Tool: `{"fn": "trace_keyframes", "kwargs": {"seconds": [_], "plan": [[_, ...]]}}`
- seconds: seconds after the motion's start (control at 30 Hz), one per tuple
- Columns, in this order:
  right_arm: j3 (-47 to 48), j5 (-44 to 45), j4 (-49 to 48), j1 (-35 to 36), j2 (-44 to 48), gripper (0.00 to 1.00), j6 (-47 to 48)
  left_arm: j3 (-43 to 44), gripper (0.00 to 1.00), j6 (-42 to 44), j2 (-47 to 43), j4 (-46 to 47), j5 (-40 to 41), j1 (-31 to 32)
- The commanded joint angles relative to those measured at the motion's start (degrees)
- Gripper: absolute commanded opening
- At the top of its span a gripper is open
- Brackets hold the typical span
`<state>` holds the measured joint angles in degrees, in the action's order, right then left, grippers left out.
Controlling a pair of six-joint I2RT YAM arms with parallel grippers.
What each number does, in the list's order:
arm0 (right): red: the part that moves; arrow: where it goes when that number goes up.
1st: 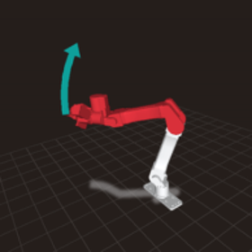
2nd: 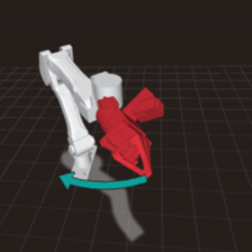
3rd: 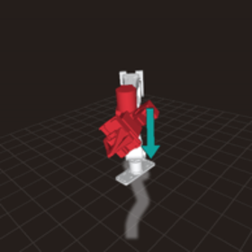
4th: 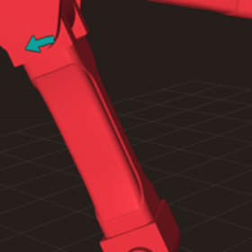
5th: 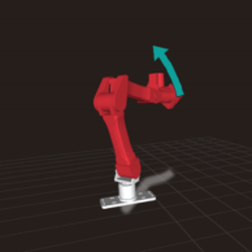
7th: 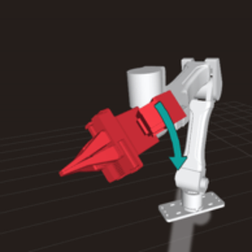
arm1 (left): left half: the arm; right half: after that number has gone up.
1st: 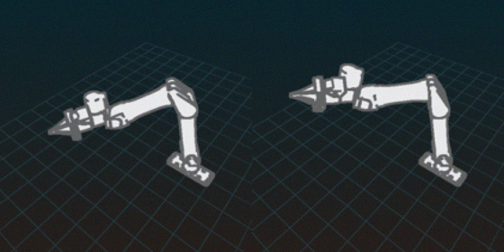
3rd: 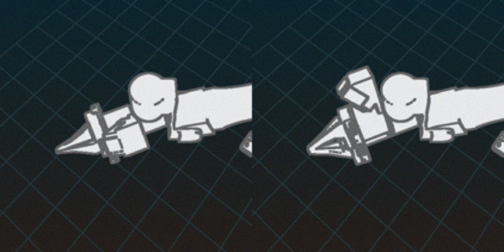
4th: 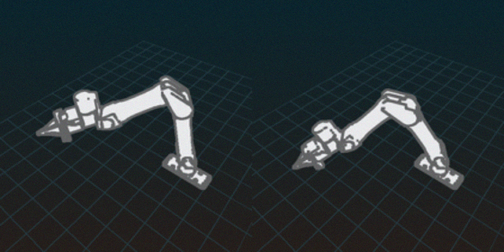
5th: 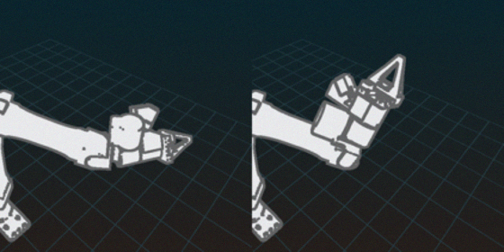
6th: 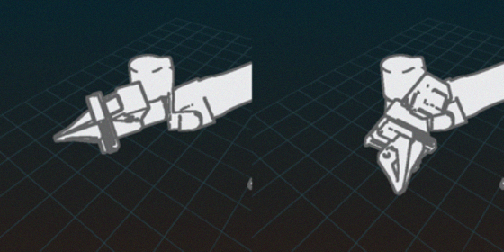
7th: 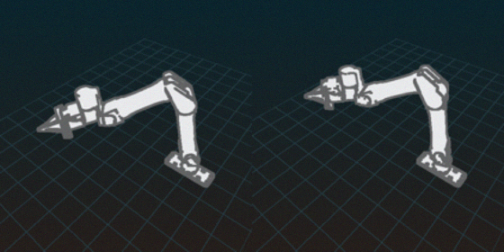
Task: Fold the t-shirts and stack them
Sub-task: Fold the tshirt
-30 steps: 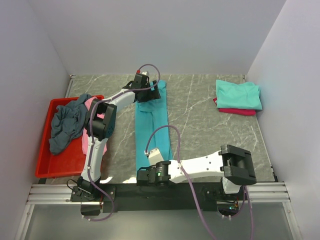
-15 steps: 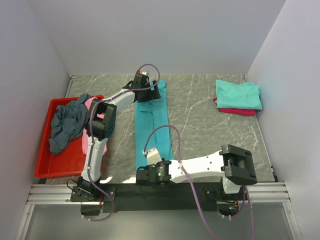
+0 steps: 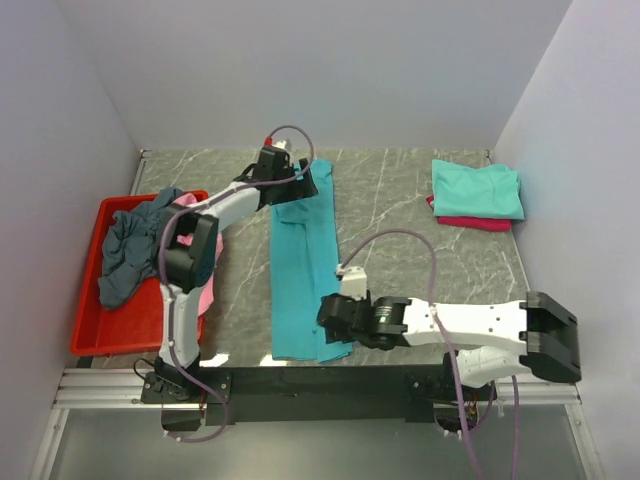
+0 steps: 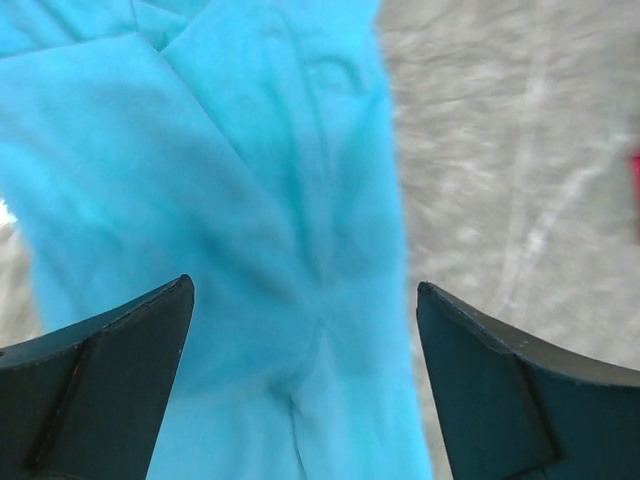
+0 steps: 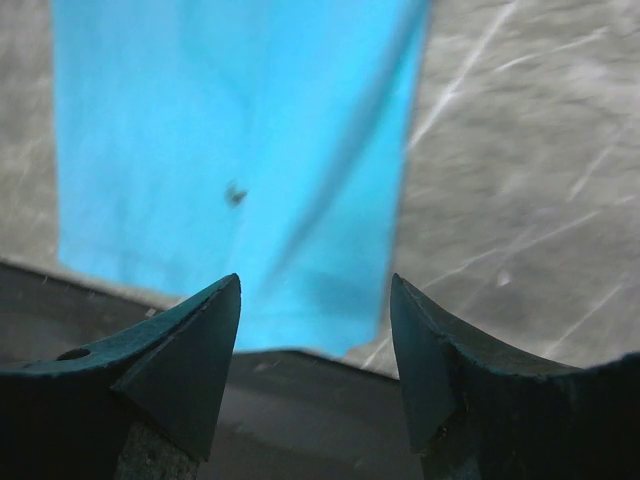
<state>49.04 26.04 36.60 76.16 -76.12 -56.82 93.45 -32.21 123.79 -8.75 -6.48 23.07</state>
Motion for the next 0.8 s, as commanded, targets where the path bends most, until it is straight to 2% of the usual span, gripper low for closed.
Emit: {"fn": "trace_keyframes", "kwargs": {"seconds": [0.0, 0.1, 0.2, 0.47, 0.53, 0.77], "plan": [[-5.43, -1.69, -8.62, -5.12, 5.44, 0.68, 2.05, -5.36, 0.99, -0.92, -13.55, 6.99, 1.99, 0.05], [-9.65, -3.89, -11.71, -8.29, 8.52, 0.68, 2.76, -15.29, 0.99, -1.1, -22.69, 10.23, 6.3, 0.75], [-12.21, -5.91, -13.39, -9.54, 9.58, 0.68, 3.2, -24.96, 0.99, -2.41, -30.69, 9.72, 10.08, 1.54], [-17.57, -11.45, -18.84, -9.63, 10.28, 0.67, 1.19, -51.84, 0.99, -8.38, -49.59, 6.91, 12.81, 9.26], [-18.45, -12.07, -19.02, -9.28, 10.99, 0.67, 0.83, -56.94, 0.99, -10.06, -54.32, 4.63, 14.65, 11.81], [-20.38, -12.95, -20.95, -7.43, 10.03, 0.66, -1.8, -66.72, 0.99, -18.58, -66.63, -2.93, 15.62, 18.41]]}}
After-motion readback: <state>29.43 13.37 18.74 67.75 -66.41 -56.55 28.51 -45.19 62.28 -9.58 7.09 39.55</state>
